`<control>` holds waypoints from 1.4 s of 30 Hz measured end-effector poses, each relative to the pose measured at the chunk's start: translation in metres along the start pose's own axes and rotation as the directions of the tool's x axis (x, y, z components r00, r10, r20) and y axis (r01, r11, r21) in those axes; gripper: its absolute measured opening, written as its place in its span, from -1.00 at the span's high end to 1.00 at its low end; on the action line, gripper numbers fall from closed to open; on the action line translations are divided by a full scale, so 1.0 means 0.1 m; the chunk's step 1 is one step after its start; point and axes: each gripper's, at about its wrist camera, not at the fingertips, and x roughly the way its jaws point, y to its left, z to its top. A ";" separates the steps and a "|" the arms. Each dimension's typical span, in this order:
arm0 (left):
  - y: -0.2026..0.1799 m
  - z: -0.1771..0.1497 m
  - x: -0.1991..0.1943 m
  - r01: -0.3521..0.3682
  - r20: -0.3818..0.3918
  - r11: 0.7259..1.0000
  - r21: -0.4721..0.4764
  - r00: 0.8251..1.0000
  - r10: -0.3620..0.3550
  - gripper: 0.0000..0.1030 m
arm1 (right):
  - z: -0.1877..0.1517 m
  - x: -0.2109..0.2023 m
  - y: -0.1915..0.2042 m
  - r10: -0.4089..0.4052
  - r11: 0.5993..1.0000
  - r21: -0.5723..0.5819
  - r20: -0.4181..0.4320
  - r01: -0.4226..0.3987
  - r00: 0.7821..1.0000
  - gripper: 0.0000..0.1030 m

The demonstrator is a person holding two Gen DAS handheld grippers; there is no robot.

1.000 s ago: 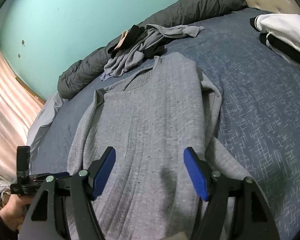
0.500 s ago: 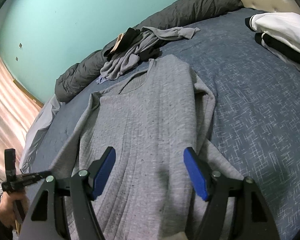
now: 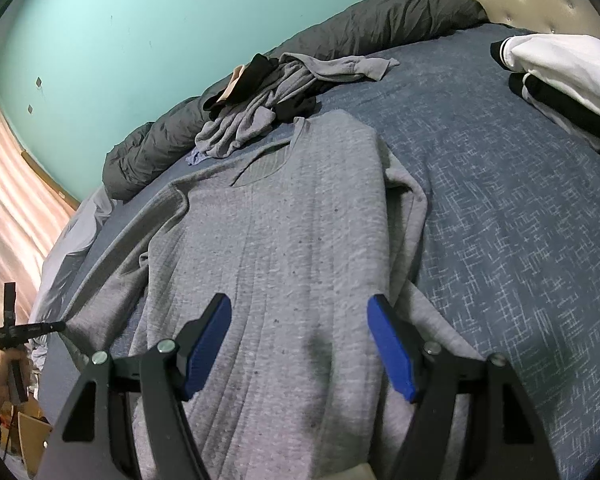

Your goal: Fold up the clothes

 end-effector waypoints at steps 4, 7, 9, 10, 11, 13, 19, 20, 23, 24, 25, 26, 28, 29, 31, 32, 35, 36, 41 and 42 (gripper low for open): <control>0.29 0.13 0.20 -0.084 -0.032 0.993 -0.079 0.996 0.082 0.87 | 0.01 0.03 0.00 0.001 1.000 -0.006 -0.010 -0.001 1.000 -0.39; 0.40 0.18 0.20 -0.110 -0.015 0.986 -0.122 0.994 0.109 0.50 | 0.03 0.03 -0.01 0.001 1.000 -0.008 -0.010 -0.001 1.000 -0.39; 0.36 0.17 0.17 -0.099 -0.004 0.989 -0.111 0.995 0.099 0.42 | 0.05 0.02 -0.04 -0.001 1.000 0.000 -0.004 0.001 1.000 -0.38; 0.31 0.16 0.15 -0.084 0.001 0.993 -0.087 0.996 0.085 0.42 | 0.07 0.01 -0.05 -0.003 1.000 0.006 0.000 0.003 1.000 -0.39; 0.25 0.14 0.13 -0.070 0.006 0.996 -0.062 0.997 0.071 0.42 | 0.09 0.00 -0.08 -0.007 1.000 0.013 0.004 0.007 1.000 -0.39; 0.12 0.03 0.02 -0.030 0.017 0.999 -0.019 0.999 0.030 0.42 | 0.13 -0.06 -0.16 -0.003 0.999 0.046 0.016 0.003 1.000 -0.38; -0.16 -0.26 -0.24 0.145 0.004 0.988 0.049 0.989 -0.146 0.33 | 0.30 -0.43 -0.43 -0.024 0.994 0.110 0.067 0.017 0.997 -0.39; -0.21 -0.31 -0.30 0.161 0.002 0.985 0.060 0.987 -0.161 0.30 | 0.33 -0.50 -0.46 -0.044 0.995 0.094 0.054 0.039 0.998 -0.39; -0.31 -0.45 -0.40 0.200 0.005 0.976 0.091 0.980 -0.201 0.26 | 0.35 -0.59 -0.52 -0.102 0.994 0.037 -0.044 0.104 0.994 -0.39; -0.35 -0.50 -0.43 0.207 0.007 0.974 0.095 0.978 -0.209 0.26 | 0.33 -0.60 -0.57 -0.087 0.995 0.042 -0.090 0.091 0.992 -0.39; -0.38 -0.56 -0.46 0.214 0.008 0.972 0.100 0.976 -0.216 0.26 | 0.30 -0.61 -0.60 -0.073 0.996 0.049 -0.125 0.080 0.989 -0.38; -0.42 -0.61 -0.49 0.222 0.010 0.969 0.105 0.975 -0.224 0.25 | 0.27 -0.61 -0.62 -0.070 0.995 0.051 -0.167 0.080 0.983 -0.39; -0.47 -0.70 -0.55 0.238 0.018 0.964 0.121 0.970 -0.242 0.25 | 0.19 -0.59 -0.62 -0.110 0.994 0.000 -0.247 0.114 0.963 -0.38; -0.49 -0.74 -0.58 0.241 0.022 0.962 0.130 0.969 -0.246 0.25 | 0.14 -0.57 -0.61 -0.126 0.992 -0.028 -0.279 0.123 0.952 -0.38; -0.54 -0.82 -0.64 0.252 0.025 0.957 0.146 0.966 -0.258 0.25 | 0.03 -0.52 -0.69 -0.127 0.991 -0.016 -0.345 0.130 0.930 -0.38; -0.56 -0.85 -0.68 0.259 0.028 0.954 0.149 0.964 -0.266 0.25 | -0.03 -0.49 -0.75 -0.122 0.991 0.002 -0.382 0.133 0.916 -0.38; -0.58 -0.95 -0.78 0.275 0.032 0.950 0.150 0.959 -0.283 0.15 | -0.15 -0.43 -0.79 -0.118 0.991 0.011 -0.421 0.135 0.899 -0.38; -0.59 -0.98 -0.81 0.279 0.034 0.948 0.152 0.957 -0.287 0.14 | -0.19 -0.41 -0.79 -0.126 0.990 0.004 -0.429 0.141 0.894 -0.38; -0.57 -1.07 -0.93 0.282 0.045 0.946 0.158 0.955 -0.292 0.13 | -0.31 -0.27 -0.86 -0.124 0.988 0.021 -0.477 0.153 0.870 -0.07; -0.56 -1.09 -0.95 0.282 0.047 0.947 0.157 0.955 -0.292 0.13 | -0.32 -0.25 -0.85 -0.137 0.987 0.008 -0.475 0.160 0.869 0.15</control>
